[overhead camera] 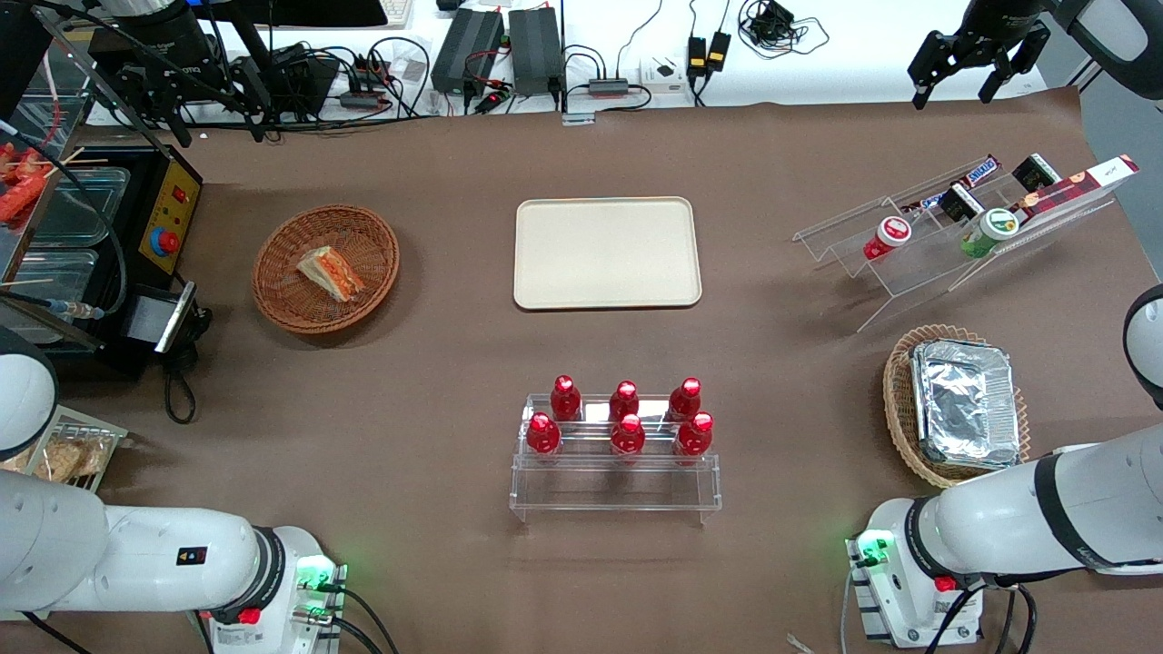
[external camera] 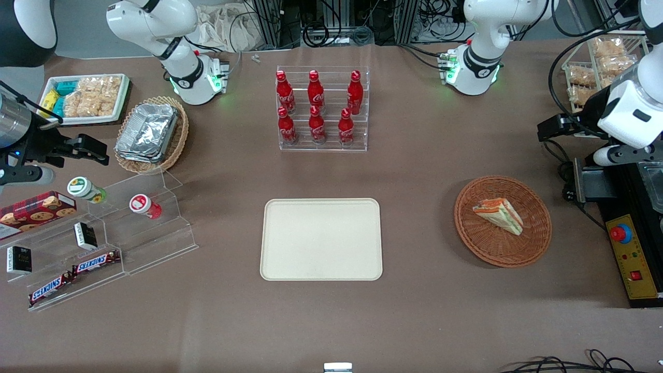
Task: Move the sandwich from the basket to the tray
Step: 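Move the left gripper down over the sandwich in the wicker basket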
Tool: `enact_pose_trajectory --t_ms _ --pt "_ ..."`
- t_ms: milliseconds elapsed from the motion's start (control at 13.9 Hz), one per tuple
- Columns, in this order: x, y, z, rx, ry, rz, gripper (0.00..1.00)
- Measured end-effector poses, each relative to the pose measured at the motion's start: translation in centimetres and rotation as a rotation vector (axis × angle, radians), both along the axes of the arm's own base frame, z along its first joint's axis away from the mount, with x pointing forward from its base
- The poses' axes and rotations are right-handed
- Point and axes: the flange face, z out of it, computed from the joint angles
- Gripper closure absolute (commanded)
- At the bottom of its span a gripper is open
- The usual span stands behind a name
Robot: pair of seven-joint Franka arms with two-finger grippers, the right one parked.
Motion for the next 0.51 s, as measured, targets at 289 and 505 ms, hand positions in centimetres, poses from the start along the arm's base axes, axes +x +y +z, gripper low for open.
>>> enact_pose_trajectory --t_ms 289,505 --pt "0.1 0.1 0.3 0.005 -0.007 0.002 0.00" --pt "0.6 0.1 -0.9 0.023 0.007 0.056 0.00"
